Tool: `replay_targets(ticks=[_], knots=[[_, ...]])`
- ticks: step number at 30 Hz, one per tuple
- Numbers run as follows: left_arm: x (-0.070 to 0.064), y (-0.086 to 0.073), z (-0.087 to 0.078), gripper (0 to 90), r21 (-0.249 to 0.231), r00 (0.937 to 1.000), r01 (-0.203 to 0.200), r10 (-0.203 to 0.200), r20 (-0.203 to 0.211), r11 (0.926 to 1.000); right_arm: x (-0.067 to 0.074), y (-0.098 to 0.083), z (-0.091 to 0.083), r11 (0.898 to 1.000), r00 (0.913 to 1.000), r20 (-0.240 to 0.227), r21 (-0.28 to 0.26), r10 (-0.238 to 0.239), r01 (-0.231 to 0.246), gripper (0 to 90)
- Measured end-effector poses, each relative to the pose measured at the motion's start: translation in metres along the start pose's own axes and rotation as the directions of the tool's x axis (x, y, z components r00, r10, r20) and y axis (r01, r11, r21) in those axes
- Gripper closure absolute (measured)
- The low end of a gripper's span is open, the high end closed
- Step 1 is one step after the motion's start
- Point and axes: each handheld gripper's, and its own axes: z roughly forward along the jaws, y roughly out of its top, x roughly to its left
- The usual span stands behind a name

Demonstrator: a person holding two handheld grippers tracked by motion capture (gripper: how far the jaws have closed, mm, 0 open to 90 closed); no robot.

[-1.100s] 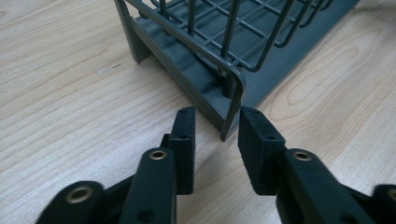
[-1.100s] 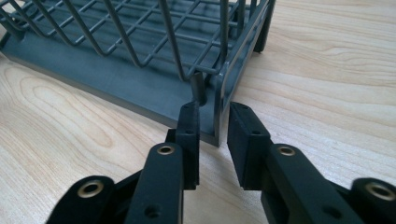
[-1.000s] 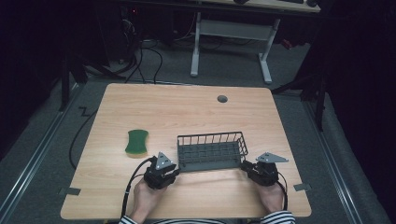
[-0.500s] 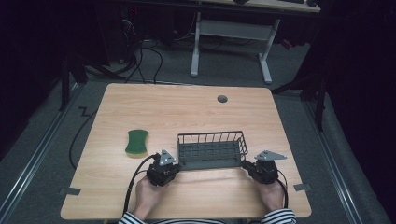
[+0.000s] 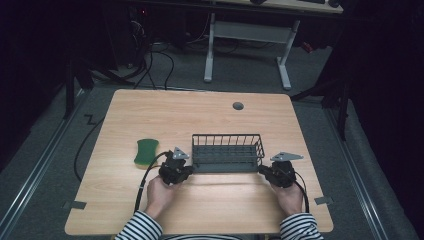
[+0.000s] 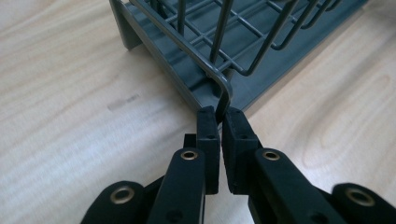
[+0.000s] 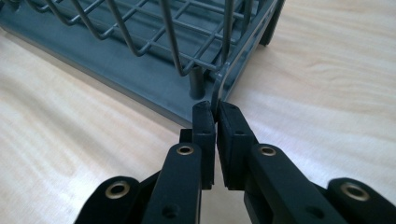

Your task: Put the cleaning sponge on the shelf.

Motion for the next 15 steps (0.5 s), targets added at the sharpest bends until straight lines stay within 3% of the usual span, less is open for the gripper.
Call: replay_targets(ticks=[5,10,15], knots=[[0.007,0.015,0.007,86.4,-0.002,0.9999,0.016,-0.016,0.001,0.9999,-0.008,0.010,0.004,1.000,0.9998,0.019,-0.001,0.003,-0.003,86.3],[0.016,0.030,0.018,86.4,-0.003,0.9995,0.032,-0.032,0.007,0.9995,-0.021,0.021,0.010,0.999,0.9990,0.028,-0.007,0.035,-0.035,86.3],[0.029,0.043,0.030,86.4,-0.027,0.9975,0.067,-0.067,-0.021,0.9974,-0.033,0.037,0.026,0.999,0.9970,0.063,-0.014,0.047,-0.046,86.3]])
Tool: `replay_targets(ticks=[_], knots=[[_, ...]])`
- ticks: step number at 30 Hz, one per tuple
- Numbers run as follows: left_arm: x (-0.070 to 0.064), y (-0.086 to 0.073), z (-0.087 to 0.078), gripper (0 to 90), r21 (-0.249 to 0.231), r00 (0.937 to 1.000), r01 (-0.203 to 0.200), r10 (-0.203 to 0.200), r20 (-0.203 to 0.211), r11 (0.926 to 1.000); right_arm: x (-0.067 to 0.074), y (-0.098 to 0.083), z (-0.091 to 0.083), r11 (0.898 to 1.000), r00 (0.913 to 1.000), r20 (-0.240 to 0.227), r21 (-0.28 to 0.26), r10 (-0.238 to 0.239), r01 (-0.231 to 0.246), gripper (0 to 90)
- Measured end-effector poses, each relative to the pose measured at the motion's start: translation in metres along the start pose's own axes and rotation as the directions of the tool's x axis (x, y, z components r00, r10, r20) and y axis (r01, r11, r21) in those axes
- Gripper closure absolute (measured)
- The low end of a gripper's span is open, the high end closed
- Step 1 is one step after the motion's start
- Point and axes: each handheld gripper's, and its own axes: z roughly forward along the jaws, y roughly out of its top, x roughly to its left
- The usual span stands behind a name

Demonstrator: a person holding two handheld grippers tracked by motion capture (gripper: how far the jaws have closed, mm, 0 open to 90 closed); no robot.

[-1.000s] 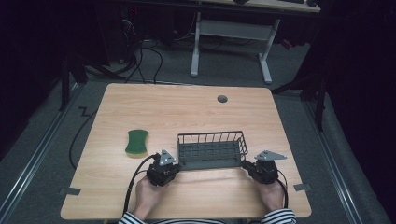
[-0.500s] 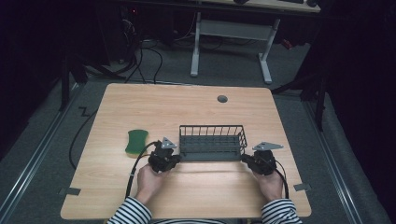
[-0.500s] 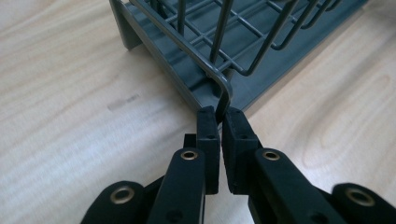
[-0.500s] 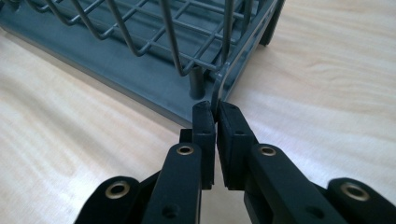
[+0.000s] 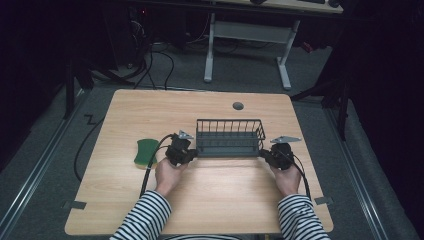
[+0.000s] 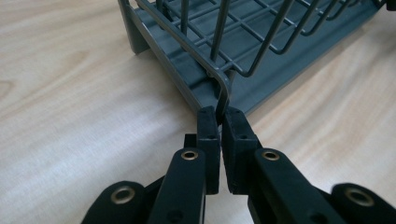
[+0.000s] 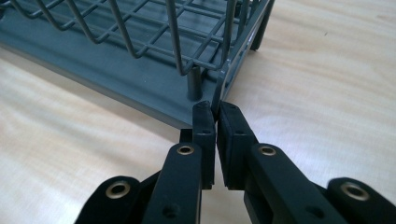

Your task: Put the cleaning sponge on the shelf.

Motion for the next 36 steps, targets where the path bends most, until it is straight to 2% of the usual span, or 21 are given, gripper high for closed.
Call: replay_targets(ticks=[1,3,4,5,6,7,8,10,11,13,18,21,24,26,27,29,30,32,33,34,36], knots=[[0.004,0.001,0.002,86.4,-0.012,0.9998,0.021,-0.021,0.003,0.9997,-0.001,0.003,0.003,1.000,1.0000,0.002,-0.002,0.009,-0.009,86.3],[0.007,0.000,0.004,86.1,-0.018,0.9995,0.032,-0.031,0.006,0.9993,-0.003,0.008,0.008,1.000,0.9999,0.003,-0.002,0.015,-0.015,86.3],[0.009,0.000,0.005,86.1,-0.031,0.9990,0.045,-0.045,0.004,0.9985,-0.003,0.008,0.008,1.000,0.9999,0.003,-0.002,0.015,-0.015,86.3],[0.012,0.000,0.007,86.0,-0.040,0.9985,0.053,-0.053,-0.010,0.9978,-0.004,0.014,0.017,1.000,0.9998,0.011,-0.004,0.017,-0.017,86.3],[0.015,0.000,0.010,86.0,-0.046,0.9980,0.053,-0.055,-0.032,0.9975,-0.004,0.016,0.021,1.000,0.9998,0.013,-0.004,0.013,-0.013,86.3],[0.015,0.000,0.010,86.0,-0.046,0.9980,0.053,-0.055,-0.032,0.9975,-0.004,0.016,0.021,1.000,0.9998,0.013,-0.004,0.013,-0.013,86.3],[0.019,0.002,0.013,86.1,-0.040,0.9973,0.048,-0.050,-0.054,0.9980,-0.005,0.020,0.030,1.000,0.9997,0.012,-0.012,0.022,-0.022,86.3],[0.021,0.003,0.014,86.1,-0.042,0.9967,0.054,-0.057,-0.058,0.9976,-0.005,0.020,0.033,0.999,0.9995,0.008,-0.016,0.032,-0.031,86.2],[0.023,0.007,0.016,86.1,-0.039,0.9954,0.061,-0.063,-0.072,0.9974,-0.008,0.023,0.039,0.998,0.9987,0.002,-0.030,0.051,-0.051,86.2],[0.025,0.010,0.018,86.1,-0.041,0.9943,0.069,-0.072,-0.079,0.9968,-0.008,0.028,0.043,0.999,0.9989,0.016,-0.026,0.043,-0.043,86.2],[0.029,0.016,0.023,86.3,-0.040,0.9921,0.058,-0.062,-0.109,0.9975,-0.012,0.034,0.049,0.997,0.9976,0.013,-0.029,0.067,-0.067,86.2],[0.032,0.016,0.024,86.3,-0.056,0.9915,0.073,-0.079,-0.104,0.9957,-0.010,0.038,0.052,0.998,0.9980,0.035,-0.019,0.054,-0.053,86.3],[0.033,0.016,0.024,86.2,-0.060,0.9914,0.075,-0.081,-0.103,0.9953,-0.011,0.038,0.054,0.997,0.9971,0.030,-0.031,0.071,-0.070,86.2],[0.033,0.016,0.024,86.0,-0.061,0.9915,0.076,-0.082,-0.101,0.9952,-0.011,0.038,0.054,0.997,0.9970,0.032,-0.033,0.071,-0.070,86.2],[0.034,0.016,0.024,85.2,-0.059,0.9926,0.081,-0.086,-0.086,0.9950,-0.010,0.038,0.054,0.998,0.9975,0.037,-0.035,0.061,-0.059,85.9],[0.034,0.015,0.024,84.4,-0.058,0.9921,0.080,-0.085,-0.092,0.9951,-0.010,0.038,0.054,0.998,0.9975,0.038,-0.034,0.060,-0.058,85.6],[0.034,0.015,0.023,76.3,-0.056,0.9926,0.072,-0.077,-0.094,0.9958,-0.011,0.037,0.054,0.997,0.9962,0.056,-0.034,0.066,-0.064,73.1],[0.032,0.015,0.022,67.4,-0.051,0.9929,0.061,-0.066,-0.099,0.9968,-0.014,0.037,0.053,0.995,0.9943,0.053,-0.036,0.092,-0.090,65.4],[0.032,0.015,0.022,63.3,-0.051,0.9929,0.061,-0.066,-0.099,0.9968,-0.014,0.037,0.053,0.995,0.9943,0.053,-0.036,0.092,-0.090,65.4],[0.030,0.015,0.021,57.7,-0.052,0.9927,0.056,-0.061,-0.104,0.9971,-0.016,0.036,0.049,0.992,0.9918,0.031,-0.042,0.124,-0.123,58.4],[0.029,0.015,0.018,51.0,-0.045,0.9924,0.058,-0.063,-0.106,0.9973,-0.015,0.036,0.046,0.992,0.9918,0.035,-0.037,0.123,-0.122,53.5]])
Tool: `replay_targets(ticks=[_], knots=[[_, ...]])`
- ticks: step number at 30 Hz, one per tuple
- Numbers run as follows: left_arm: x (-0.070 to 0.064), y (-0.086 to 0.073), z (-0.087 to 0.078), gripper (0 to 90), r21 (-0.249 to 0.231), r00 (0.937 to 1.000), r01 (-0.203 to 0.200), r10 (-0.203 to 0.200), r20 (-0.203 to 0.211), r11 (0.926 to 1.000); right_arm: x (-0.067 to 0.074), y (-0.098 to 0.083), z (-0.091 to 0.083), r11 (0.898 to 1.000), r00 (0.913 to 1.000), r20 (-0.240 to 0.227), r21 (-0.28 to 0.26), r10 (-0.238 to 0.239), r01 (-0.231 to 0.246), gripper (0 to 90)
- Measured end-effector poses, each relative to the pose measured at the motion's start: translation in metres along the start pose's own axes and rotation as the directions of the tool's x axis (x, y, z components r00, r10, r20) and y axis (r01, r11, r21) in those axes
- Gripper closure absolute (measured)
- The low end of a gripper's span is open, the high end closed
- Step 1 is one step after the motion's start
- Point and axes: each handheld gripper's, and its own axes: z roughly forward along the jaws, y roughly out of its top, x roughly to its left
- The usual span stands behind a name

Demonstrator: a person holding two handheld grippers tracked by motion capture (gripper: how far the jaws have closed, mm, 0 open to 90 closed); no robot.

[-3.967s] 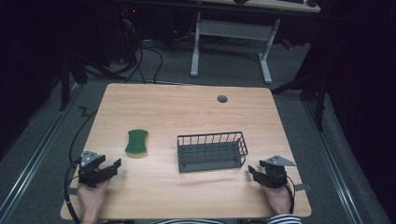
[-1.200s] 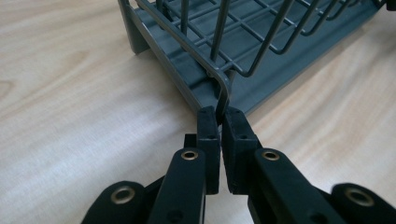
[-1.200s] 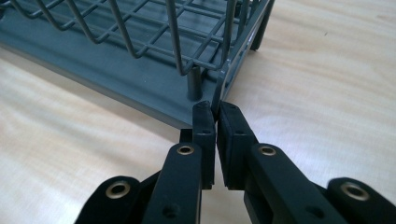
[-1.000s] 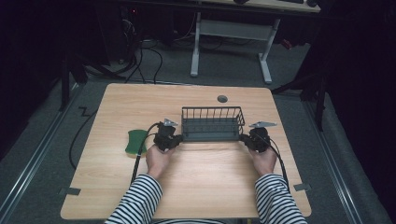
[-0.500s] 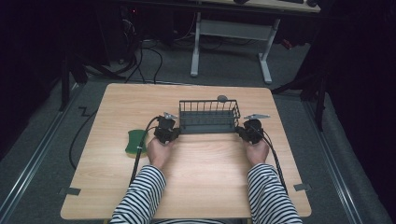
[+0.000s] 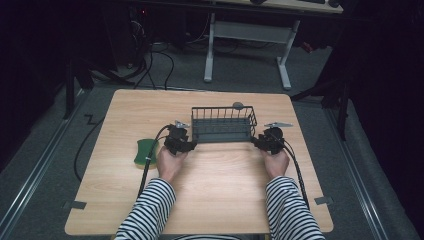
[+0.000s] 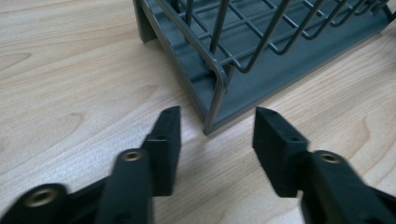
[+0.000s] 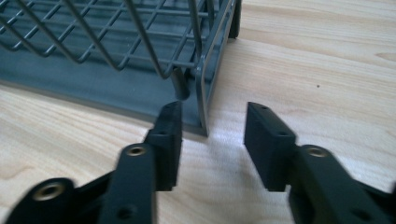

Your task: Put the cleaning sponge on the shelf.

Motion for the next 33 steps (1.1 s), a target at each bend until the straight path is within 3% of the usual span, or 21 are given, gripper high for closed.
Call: replay_targets(ticks=[6,9,11,15,20,21,23,24,33], knots=[[0.000,-0.007,-0.014,39.5,-0.020,0.9996,0.027,-0.027,0.005,0.9994,0.008,-0.010,-0.011,0.998,0.9979,0.022,0.030,-0.060,0.059,43.6],[-0.002,-0.010,-0.024,36.3,-0.011,1.0000,0.002,-0.002,0.000,0.9999,0.008,-0.019,-0.023,0.998,0.9980,0.036,-0.014,-0.053,0.053,43.2],[-0.002,-0.013,-0.033,35.8,-0.022,1.0000,0.001,-0.001,0.006,0.9998,0.007,-0.025,-0.028,0.999,0.9990,0.022,0.009,-0.039,0.038,41.3],[0.001,-0.018,-0.045,32.2,-0.036,0.9999,0.011,-0.011,0.004,0.9993,0.007,-0.034,-0.037,0.998,0.9978,0.035,0.022,-0.057,0.056,39.5],[0.007,-0.027,-0.067,30.0,-0.039,0.9996,0.026,-0.026,0.000,0.9989,0.005,-0.053,-0.053,0.998,0.9973,0.045,-0.003,-0.059,0.059,40.8],[0.009,-0.029,-0.074,28.3,-0.029,0.9997,0.017,-0.017,-0.015,0.9994,0.002,-0.063,-0.056,0.999,0.9971,0.056,0.005,-0.052,0.052,40.3],[0.011,-0.031,-0.078,28.1,-0.034,0.9996,0.014,-0.015,-0.024,0.9993,0.000,-0.067,-0.058,0.999,0.9969,0.059,0.004,-0.052,0.052,40.3],[0.013,-0.033,-0.085,28.2,-0.039,0.9994,0.022,-0.023,-0.025,0.9990,-0.003,-0.076,-0.063,0.999,0.9969,0.066,0.004,-0.043,0.043,40.2],[0.034,-0.046,-0.112,26.8,-0.060,0.9951,0.073,-0.077,-0.062,0.9955,-0.008,-0.100,-0.077,0.999,0.9947,0.093,-0.012,-0.043,0.045,38.2]])
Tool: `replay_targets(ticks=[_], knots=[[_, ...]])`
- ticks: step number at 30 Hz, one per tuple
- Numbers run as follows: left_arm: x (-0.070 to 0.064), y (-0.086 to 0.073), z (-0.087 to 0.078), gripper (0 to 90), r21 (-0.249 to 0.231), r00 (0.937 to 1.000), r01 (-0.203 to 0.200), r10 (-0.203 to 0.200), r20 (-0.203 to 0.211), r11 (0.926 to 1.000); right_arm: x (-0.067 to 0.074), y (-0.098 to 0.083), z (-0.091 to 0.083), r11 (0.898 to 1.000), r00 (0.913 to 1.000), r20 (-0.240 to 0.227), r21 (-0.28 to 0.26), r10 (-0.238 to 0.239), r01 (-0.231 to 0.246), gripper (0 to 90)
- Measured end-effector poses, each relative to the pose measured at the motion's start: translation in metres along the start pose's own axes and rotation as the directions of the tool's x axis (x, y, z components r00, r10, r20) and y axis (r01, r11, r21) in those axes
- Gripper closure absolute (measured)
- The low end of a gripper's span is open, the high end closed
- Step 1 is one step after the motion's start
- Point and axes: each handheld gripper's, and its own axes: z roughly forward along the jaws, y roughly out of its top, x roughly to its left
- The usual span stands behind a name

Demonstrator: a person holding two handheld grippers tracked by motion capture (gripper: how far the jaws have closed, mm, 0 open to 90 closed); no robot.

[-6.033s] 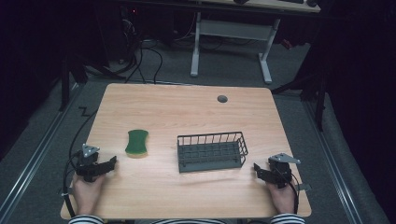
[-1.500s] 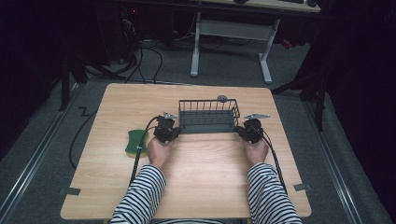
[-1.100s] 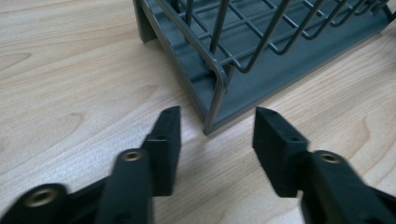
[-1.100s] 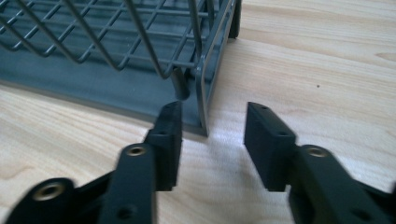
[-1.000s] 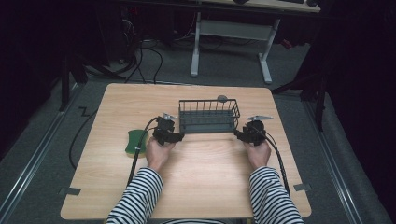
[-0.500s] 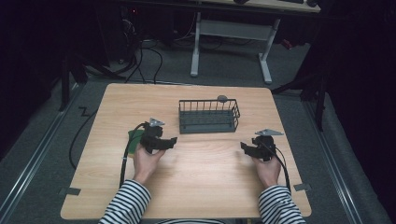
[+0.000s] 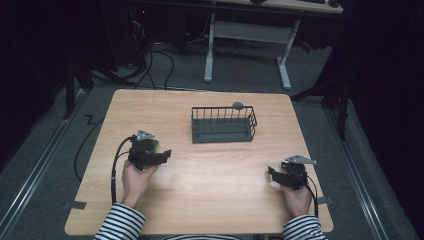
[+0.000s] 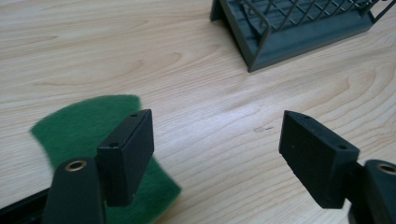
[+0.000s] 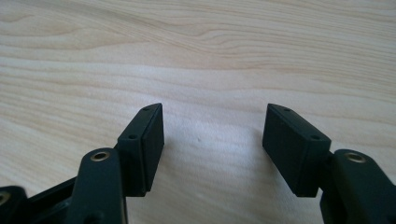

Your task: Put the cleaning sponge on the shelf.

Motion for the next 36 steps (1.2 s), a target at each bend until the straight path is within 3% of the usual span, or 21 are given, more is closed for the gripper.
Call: replay_targets(ticks=[4,5,9,11,12,13,16,20,27,29,31,32,33,34,35,36], knots=[[0.010,-0.001,-0.007,26.2,-0.004,0.9996,0.022,-0.022,-0.020,0.9997,0.002,-0.005,-0.003,1.000,0.9996,0.018,-0.004,-0.022,0.022,35.5],[0.017,-0.002,-0.010,25.7,-0.004,0.9983,0.049,-0.049,-0.033,0.9988,0.004,-0.006,-0.004,0.999,0.9993,0.013,-0.001,-0.035,0.035,33.1],[0.027,-0.003,-0.011,25.4,0.008,0.9944,0.085,-0.084,-0.064,0.9964,0.005,-0.007,-0.005,0.999,0.9994,0.010,0.003,-0.034,0.034,31.9],[0.033,-0.003,-0.008,25.2,0.027,0.9899,0.114,-0.111,-0.088,0.9931,0.005,-0.007,-0.005,0.999,0.9994,0.012,0.003,-0.033,0.033,31.9],[0.038,-0.003,-0.003,22.6,0.055,0.9843,0.138,-0.130,-0.119,0.9889,0.005,-0.007,-0.005,0.999,0.9994,0.012,0.003,-0.032,0.032,31.8],[0.038,-0.003,-0.003,21.7,0.055,0.9843,0.138,-0.130,-0.119,0.9889,0.005,-0.007,-0.005,0.999,0.9994,0.012,0.003,-0.032,0.032,31.8],[0.043,-0.005,0.006,18.0,0.102,0.9750,0.172,-0.154,-0.160,0.9798,0.005,-0.007,-0.005,0.999,0.9994,0.012,0.003,-0.032,0.032,31.7],[0.046,-0.005,0.016,16.6,0.139,0.9692,0.195,-0.169,-0.179,0.9710,0.005,-0.007,-0.005,0.999,0.9994,0.012,0.004,-0.034,0.034,31.4],[0.046,0.000,0.025,15.5,0.193,0.9692,0.193,-0.156,-0.191,0.9621,0.005,-0.007,-0.005,0.999,0.9994,0.010,0.004,-0.034,0.034,31.0],[0.045,0.006,0.030,15.5,0.233,0.9692,0.193,-0.148,-0.196,0.9530,0.005,-0.007,-0.005,0.999,0.9994,0.010,0.004,-0.034,0.034,31.0],[0.044,0.009,0.031,15.4,0.246,0.9690,0.192,-0.144,-0.201,0.9501,0.005,-0.007,-0.005,0.999,0.9993,0.009,0.004,-0.035,0.035,30.9],[0.044,0.013,0.033,15.4,0.272,0.9690,0.188,-0.133,-0.208,0.9436,0.005,-0.007,-0.005,0.999,0.9993,0.008,0.003,-0.037,0.037,30.9],[0.044,0.013,0.033,15.4,0.272,0.9690,0.188,-0.133,-0.208,0.9436,0.005,-0.007,-0.005,0.999,0.9993,0.008,0.003,-0.037,0.036,30.8],[0.045,0.014,0.034,15.4,0.276,0.9686,0.192,-0.136,-0.208,0.9417,0.005,-0.007,-0.005,0.999,0.9993,0.008,0.003,-0.037,0.036,30.8],[0.048,0.015,0.036,15.4,0.282,0.9656,0.224,-0.173,-0.194,0.9331,0.005,-0.007,-0.005,0.999,0.9993,0.007,0.003,-0.037,0.037,30.6],[0.048,0.015,0.036,15.2,0.282,0.9656,0.224,-0.173,-0.194,0.9331,0.005,-0.007,-0.005,0.999,0.9993,0.007,0.003,-0.037,0.037,30.6]])
